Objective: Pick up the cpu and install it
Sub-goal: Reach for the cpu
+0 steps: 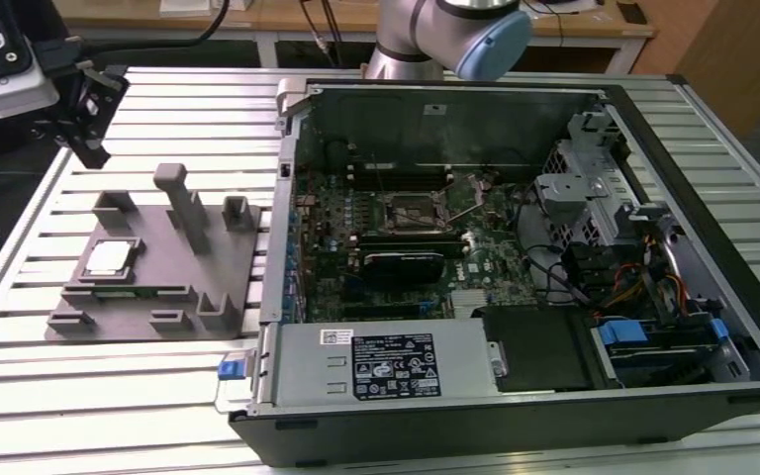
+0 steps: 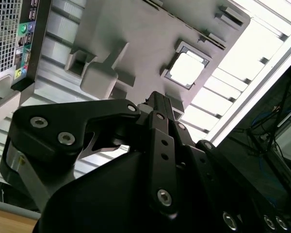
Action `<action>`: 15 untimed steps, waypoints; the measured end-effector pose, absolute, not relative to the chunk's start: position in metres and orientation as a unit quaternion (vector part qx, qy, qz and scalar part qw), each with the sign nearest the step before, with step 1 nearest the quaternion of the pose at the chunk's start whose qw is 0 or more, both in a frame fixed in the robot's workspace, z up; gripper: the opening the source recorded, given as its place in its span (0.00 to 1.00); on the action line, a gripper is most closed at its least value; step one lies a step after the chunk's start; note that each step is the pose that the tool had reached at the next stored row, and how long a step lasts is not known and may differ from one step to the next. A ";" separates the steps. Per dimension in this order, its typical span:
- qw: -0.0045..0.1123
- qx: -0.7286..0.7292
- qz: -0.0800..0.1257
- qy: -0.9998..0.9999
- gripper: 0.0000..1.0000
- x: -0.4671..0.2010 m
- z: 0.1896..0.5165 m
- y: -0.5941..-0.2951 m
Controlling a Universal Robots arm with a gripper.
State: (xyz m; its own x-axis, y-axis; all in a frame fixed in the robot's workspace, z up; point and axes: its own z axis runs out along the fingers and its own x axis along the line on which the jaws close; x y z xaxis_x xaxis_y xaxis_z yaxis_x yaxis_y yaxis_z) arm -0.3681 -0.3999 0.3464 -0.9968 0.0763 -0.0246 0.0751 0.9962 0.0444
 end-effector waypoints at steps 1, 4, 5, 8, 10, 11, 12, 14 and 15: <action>0.013 0.038 0.022 0.999 0.11 -0.369 0.345 -0.400; 0.013 0.038 0.022 0.999 0.11 -0.373 0.341 -0.400; 0.013 0.038 0.022 0.999 0.11 -0.375 0.340 -0.400; 0.013 0.038 0.022 0.999 0.11 -0.379 0.335 -0.400; 0.013 0.038 0.022 0.999 0.11 -0.381 0.332 -0.400; 0.013 0.038 0.022 0.999 0.11 -0.383 0.331 -0.400; 0.013 0.038 0.022 0.999 0.11 -0.384 0.330 -0.399; 0.013 0.038 0.022 0.999 0.11 -0.386 0.328 -0.399; 0.013 0.038 0.022 0.999 0.11 -0.387 0.327 -0.399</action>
